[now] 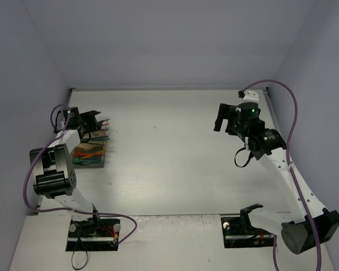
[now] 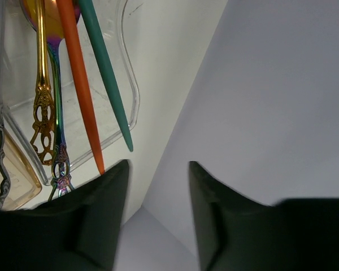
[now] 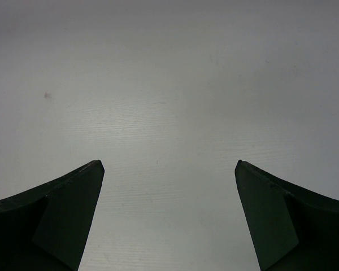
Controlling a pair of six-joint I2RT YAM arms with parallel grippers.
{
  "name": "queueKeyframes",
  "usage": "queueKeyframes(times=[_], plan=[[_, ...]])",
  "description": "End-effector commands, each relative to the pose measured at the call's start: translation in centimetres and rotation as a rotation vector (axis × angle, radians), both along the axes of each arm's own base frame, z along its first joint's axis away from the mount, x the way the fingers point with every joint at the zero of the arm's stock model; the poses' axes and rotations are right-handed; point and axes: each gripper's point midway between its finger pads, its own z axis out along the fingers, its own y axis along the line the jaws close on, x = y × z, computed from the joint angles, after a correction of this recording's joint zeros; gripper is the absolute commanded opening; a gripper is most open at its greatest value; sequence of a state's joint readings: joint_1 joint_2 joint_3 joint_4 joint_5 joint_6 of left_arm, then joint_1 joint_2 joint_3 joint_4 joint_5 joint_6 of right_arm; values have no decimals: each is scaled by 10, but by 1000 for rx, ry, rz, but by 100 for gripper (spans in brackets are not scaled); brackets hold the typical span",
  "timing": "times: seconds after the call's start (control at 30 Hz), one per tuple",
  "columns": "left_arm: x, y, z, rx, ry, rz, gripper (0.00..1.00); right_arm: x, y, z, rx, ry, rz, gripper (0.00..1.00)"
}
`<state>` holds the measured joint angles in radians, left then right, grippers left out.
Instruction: Sort the eating utensils into containers
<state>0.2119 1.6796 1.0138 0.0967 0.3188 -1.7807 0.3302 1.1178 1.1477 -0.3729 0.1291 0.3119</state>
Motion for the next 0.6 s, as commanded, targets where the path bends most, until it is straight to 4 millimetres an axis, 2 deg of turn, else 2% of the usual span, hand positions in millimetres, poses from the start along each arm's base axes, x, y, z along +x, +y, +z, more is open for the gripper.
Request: queueKeyframes(times=[0.0, 0.13, 0.3, 0.5, 0.57], plan=[[2, 1, 68, 55, -159, -22, 53, 1, -2, 21, -1, -75, -12, 100], [-23, -1, 94, 179, -124, -88, 68, 1, -4, 31, 0, -96, -19, 100], [-71, -4, 143, 409, -140, -187, 74, -4, -15, 52, -32, -149, -51, 100], [-152, -1, 213, 849, -163, -365, 75, -22, -33, 86, -117, -246, -111, 100], [-186, 10, 226, 1049, -120, -403, 75, -32, -41, 99, -134, -289, -136, 100]])
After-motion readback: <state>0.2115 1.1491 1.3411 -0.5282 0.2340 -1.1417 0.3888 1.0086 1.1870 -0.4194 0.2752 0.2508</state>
